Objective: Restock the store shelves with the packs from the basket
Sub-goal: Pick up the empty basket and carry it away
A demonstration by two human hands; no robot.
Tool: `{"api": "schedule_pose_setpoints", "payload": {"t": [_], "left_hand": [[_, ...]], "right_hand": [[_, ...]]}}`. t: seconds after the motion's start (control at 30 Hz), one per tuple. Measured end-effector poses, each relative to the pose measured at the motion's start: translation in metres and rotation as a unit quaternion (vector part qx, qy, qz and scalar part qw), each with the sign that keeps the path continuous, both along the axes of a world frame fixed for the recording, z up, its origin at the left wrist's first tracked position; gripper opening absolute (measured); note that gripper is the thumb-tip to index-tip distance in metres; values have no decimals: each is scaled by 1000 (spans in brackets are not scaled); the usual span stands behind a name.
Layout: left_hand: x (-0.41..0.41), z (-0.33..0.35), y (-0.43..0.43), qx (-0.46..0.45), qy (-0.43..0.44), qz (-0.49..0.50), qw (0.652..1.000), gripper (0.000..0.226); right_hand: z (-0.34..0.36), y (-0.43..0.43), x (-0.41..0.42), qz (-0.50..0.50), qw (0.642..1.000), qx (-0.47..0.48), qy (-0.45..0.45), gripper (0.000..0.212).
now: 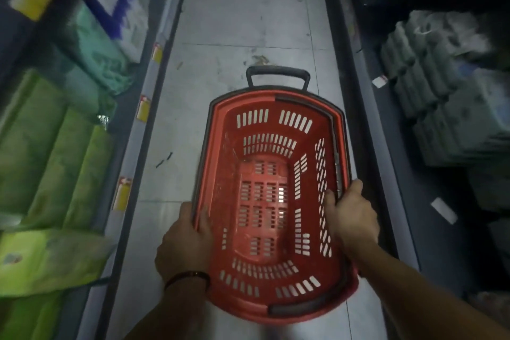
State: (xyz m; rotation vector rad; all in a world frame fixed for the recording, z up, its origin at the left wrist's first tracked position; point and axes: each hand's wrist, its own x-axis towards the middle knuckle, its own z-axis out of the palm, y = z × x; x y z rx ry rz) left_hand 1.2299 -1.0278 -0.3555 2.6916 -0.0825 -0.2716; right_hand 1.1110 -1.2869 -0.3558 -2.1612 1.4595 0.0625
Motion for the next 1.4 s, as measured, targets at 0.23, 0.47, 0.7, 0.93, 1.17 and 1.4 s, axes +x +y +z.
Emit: {"api": "schedule_pose_setpoints", "payload": {"t": [0.23, 0.47, 0.7, 0.93, 1.17, 1.4], "left_hand": [[157, -4, -131, -18, 17, 8, 1000, 26], [311, -16, -248, -24, 4, 9, 1000, 53], [468, -20, -366, -2, 30, 23, 999, 34], [590, -14, -464, 6, 54, 27, 998, 26], [721, -18, -560, 3, 39, 32, 999, 31], [830, -18, -641, 11, 54, 51, 997, 27]], "right_hand": [[-2, -132, 164, -2, 1000, 0, 12, 42], [3, -256, 321, 9, 1000, -3, 27, 44], [0, -380, 480, 7, 1000, 11, 17, 49], [2, -476, 609, 2, 999, 15, 38, 60], [2, -574, 747, -1, 999, 24, 45, 54], [10, -654, 861, 1, 998, 27, 59, 49]]}}
